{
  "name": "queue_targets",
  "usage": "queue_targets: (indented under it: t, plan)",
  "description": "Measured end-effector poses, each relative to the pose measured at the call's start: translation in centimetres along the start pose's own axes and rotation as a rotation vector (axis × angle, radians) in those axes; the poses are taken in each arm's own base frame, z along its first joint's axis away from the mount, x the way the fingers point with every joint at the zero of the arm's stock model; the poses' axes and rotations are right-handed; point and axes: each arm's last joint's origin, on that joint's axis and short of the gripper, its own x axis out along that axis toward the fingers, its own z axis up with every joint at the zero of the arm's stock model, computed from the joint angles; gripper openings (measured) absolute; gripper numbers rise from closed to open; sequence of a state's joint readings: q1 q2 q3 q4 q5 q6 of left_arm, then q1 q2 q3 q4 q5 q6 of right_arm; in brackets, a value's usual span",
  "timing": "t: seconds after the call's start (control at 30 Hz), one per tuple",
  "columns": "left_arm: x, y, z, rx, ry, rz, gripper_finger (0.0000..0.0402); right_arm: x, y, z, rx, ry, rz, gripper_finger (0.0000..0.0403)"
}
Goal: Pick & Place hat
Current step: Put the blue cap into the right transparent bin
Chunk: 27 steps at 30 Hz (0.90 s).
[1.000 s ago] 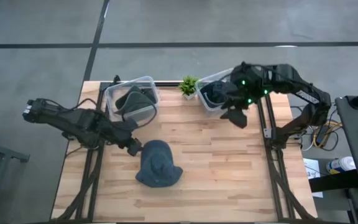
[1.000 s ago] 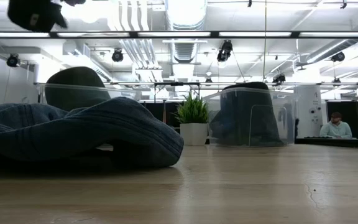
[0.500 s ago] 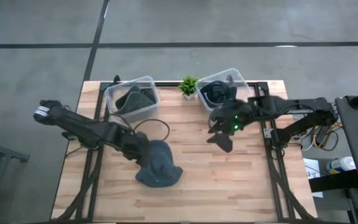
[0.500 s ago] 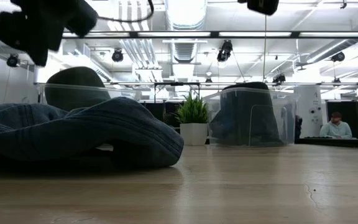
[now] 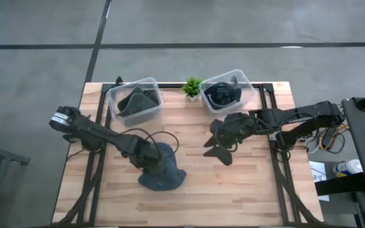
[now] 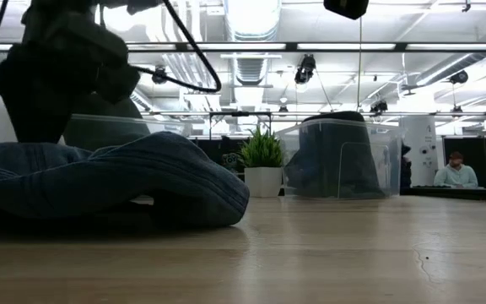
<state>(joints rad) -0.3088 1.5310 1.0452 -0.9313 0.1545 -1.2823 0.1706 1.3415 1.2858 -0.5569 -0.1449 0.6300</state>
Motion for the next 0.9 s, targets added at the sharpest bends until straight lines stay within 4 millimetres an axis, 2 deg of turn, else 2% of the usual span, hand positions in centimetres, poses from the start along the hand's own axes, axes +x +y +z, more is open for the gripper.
queue_targets:
  t: [0.13, 0.37, 0.57, 0.67, 0.83, 0.9]
  plan:
    - [1.4, 0.3, 0.1, 0.036, 0.006, 0.0, 0.0163, 0.0, 0.1, 0.1, 0.004, -0.015, 0.003, 0.0221]
    - [2.8, 0.2, 0.1, 0.099, 0.019, -0.178, 0.0163, 0.0, 0.1, 0.1, 0.019, -0.022, -0.003, 0.0221]
    - [3.7, 0.9, 0.1, 0.123, 0.019, -0.169, 0.0155, 0.0, 0.0, 0.2, 0.022, -0.037, -0.022, 0.0219]
    - [3.9, 1.2, 0.0, 0.154, 0.02, -0.159, 0.0126, 0.0, 0.0, 0.2, 0.021, -0.039, -0.025, 0.0219]
    - [3.8, 1.2, 0.0, 0.185, 0.016, -0.158, 0.0024, 0.0, 0.0, 0.2, 0.022, -0.038, -0.028, 0.0219]
    - [3.4, 1.2, -0.1, 0.197, 0.006, -0.166, 0.0009, 0.0, 0.0, 0.2, 0.023, -0.038, -0.028, 0.0219]
